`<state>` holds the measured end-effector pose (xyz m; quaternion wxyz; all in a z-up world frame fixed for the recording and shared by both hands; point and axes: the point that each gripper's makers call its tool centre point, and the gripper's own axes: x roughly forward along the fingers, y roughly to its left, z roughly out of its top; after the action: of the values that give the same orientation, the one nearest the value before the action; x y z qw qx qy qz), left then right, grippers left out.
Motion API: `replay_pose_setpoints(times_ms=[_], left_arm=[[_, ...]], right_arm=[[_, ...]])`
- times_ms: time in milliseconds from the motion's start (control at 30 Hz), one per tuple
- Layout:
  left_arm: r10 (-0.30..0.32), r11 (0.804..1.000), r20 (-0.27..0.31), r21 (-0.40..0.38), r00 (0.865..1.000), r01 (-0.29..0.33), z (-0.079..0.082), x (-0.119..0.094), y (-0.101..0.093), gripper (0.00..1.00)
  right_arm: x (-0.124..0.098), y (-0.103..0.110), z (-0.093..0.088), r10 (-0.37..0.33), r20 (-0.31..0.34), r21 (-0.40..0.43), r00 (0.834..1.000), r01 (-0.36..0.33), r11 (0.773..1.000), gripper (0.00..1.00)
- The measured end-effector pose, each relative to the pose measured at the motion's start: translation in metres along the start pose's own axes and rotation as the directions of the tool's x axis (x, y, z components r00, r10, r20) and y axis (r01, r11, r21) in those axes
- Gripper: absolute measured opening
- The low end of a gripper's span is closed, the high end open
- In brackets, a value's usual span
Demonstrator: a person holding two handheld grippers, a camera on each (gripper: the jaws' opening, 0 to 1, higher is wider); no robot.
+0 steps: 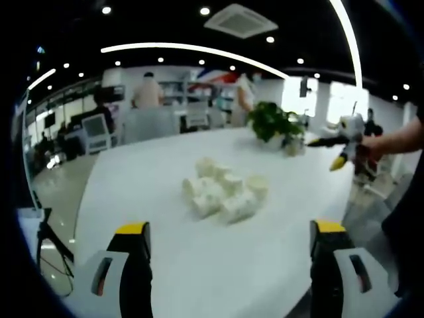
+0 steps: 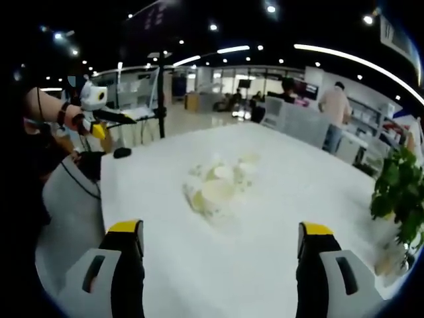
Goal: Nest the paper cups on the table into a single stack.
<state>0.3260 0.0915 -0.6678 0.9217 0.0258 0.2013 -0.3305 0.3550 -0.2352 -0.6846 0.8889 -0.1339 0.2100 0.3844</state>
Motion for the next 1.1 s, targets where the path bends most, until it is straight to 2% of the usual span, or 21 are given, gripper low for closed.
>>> replay_pose_setpoints(times_ms=[267, 433, 667, 800, 867, 1100], left_arm=[[-0.003, 1.0, 0.008, 0.003, 1.0, 0.003, 0.001, -0.001, 0.002, 0.99], [-0.008, 1.0, 0.004, -0.004, 1.0, 0.008, -0.002, -0.002, 0.0, 0.99], [-0.004, 1.0, -0.01, -0.009, 1.0, 0.004, -0.011, 0.001, -0.001, 0.99], [-0.008, 1.0, -0.017, -0.008, 1.0, 0.008, -0.019, 0.003, -0.002, 0.99], [-0.009, 1.0, -0.036, -0.028, 0.999, 0.008, -0.025, 0.005, -0.001, 0.99], [0.004, 1.0, -0.041, -0.031, 0.999, -0.005, -0.035, 0.007, 0.001, 0.99]], right_arm=[[0.006, 0.002, 0.004, 0.011, 0.0, -0.014, 1.0, -0.011, 1.0, 0.94], [0.017, 0.0, 0.01, 0.017, 0.003, 0.002, 1.0, -0.017, 1.0, 0.93], [0.046, -0.005, 0.015, 0.015, 0.001, -0.054, 1.0, -0.015, 0.998, 0.92], [0.063, -0.003, 0.012, 0.047, -0.026, -0.051, 0.999, -0.048, 0.998, 0.89], [0.073, 0.0, 0.013, 0.052, -0.03, -0.07, 0.998, -0.054, 0.996, 0.89], [0.1, -0.001, 0.011, 0.08, -0.064, -0.11, 0.995, -0.087, 0.99, 0.84]])
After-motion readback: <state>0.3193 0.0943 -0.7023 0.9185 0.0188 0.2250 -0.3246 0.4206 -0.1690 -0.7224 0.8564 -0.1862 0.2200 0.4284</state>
